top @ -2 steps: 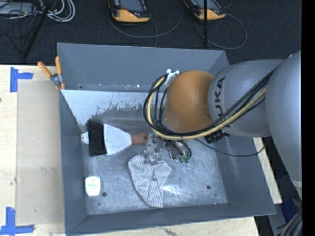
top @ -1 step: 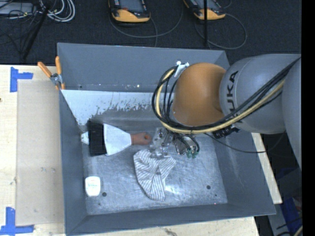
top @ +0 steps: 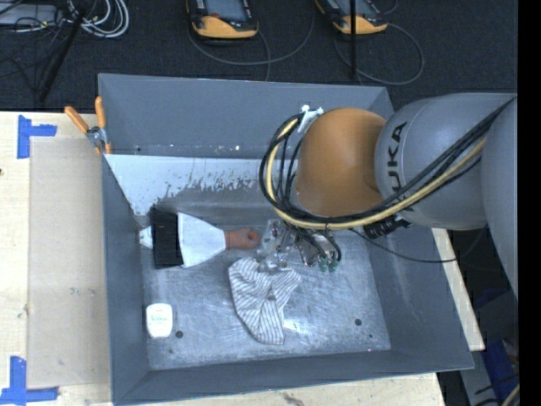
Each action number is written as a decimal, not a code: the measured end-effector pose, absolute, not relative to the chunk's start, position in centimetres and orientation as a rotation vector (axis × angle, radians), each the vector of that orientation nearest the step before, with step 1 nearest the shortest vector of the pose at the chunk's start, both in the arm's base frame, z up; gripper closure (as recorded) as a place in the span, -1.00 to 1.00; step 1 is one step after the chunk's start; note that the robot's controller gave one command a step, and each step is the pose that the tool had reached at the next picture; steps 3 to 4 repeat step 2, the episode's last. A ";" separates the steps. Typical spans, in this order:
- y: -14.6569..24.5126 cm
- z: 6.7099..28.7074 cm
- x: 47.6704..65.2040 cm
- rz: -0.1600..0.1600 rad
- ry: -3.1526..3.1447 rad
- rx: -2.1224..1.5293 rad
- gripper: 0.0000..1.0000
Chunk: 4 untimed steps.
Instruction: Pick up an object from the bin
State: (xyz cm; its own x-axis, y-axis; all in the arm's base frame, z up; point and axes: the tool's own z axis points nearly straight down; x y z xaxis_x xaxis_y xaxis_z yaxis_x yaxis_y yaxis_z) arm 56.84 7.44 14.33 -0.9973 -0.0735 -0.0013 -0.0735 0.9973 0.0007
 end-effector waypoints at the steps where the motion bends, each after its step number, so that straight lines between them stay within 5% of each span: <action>1: 7.7 15.6 56.6 0.001 3.142 -0.032 1.00; 2: 8.0 20.5 57.0 -0.001 3.146 -0.036 1.00; 4: 8.0 20.5 57.0 -0.001 3.146 -0.036 1.00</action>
Offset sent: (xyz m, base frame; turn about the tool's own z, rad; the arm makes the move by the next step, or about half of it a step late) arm 0.0050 0.0058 0.0845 0.0389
